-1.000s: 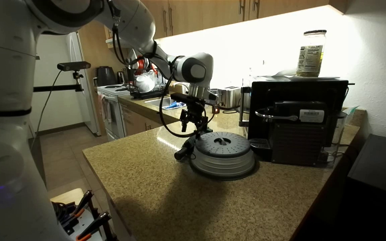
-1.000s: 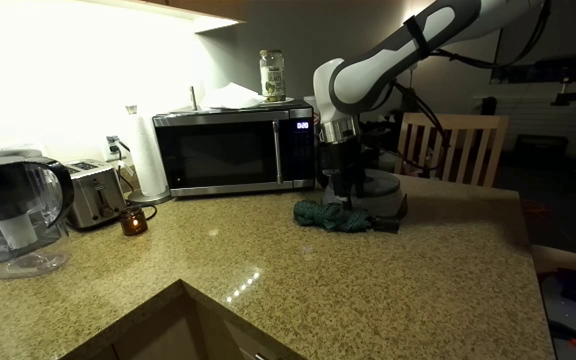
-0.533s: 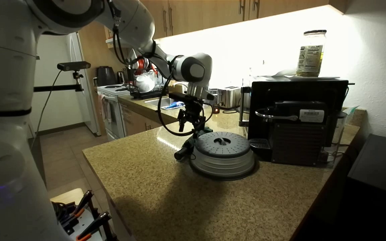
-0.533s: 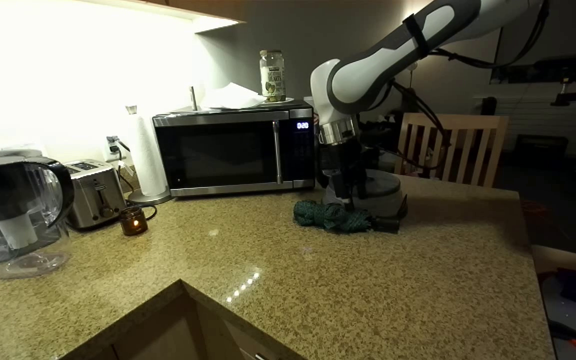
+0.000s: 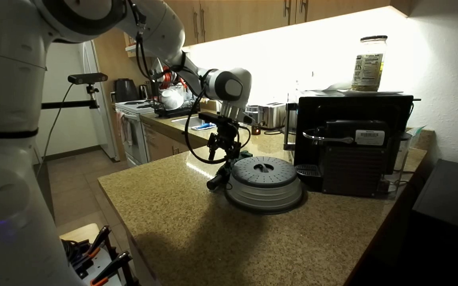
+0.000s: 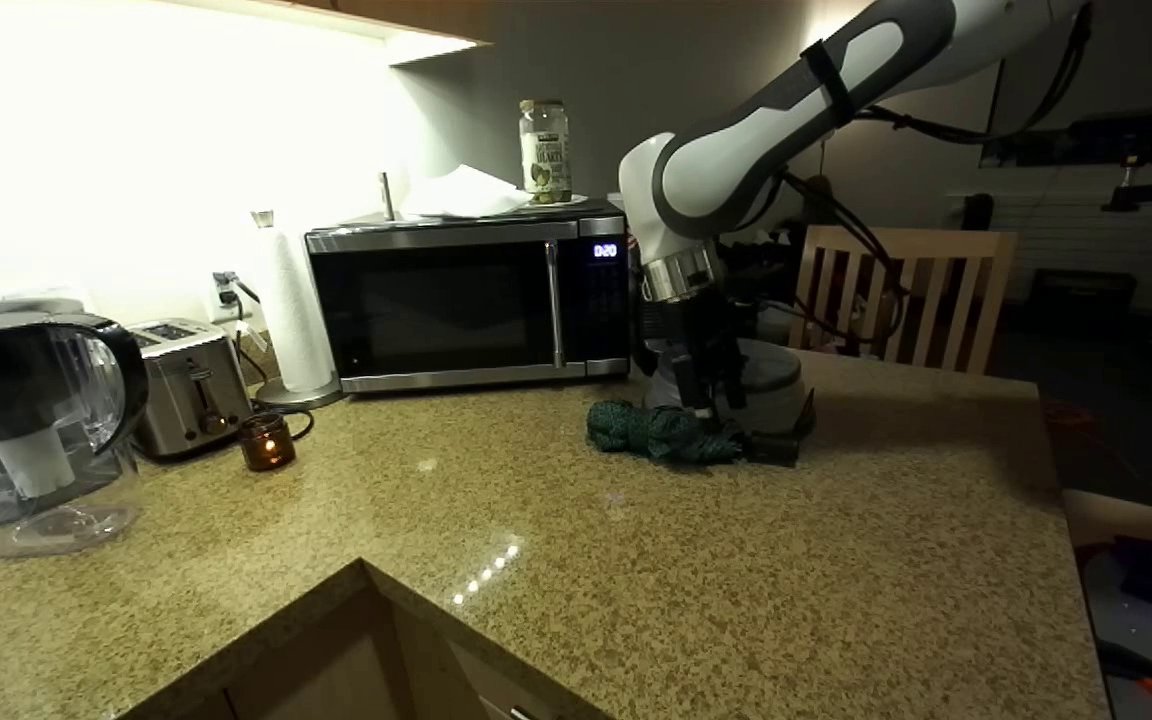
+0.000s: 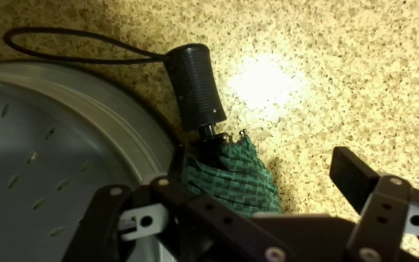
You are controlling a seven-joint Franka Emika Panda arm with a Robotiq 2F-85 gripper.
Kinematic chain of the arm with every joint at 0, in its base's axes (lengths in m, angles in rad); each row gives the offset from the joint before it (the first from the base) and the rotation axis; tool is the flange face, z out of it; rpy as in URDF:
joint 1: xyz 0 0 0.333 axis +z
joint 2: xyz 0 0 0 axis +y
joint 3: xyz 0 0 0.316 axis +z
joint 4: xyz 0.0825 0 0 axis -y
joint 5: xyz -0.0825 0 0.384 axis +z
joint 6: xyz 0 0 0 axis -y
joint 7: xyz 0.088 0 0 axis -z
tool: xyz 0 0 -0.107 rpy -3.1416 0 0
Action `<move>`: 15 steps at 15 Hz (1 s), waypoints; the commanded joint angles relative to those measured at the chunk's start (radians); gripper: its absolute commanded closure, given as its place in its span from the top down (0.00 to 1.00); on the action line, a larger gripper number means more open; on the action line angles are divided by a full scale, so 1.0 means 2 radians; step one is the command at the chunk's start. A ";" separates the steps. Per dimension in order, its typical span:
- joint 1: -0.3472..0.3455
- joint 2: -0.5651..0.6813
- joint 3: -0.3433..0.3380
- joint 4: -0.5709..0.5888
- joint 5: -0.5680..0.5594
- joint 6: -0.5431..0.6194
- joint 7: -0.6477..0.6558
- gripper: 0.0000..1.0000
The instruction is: Move the umbrella
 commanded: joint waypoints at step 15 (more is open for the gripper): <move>-0.001 0.018 -0.010 -0.012 0.002 0.002 0.066 0.74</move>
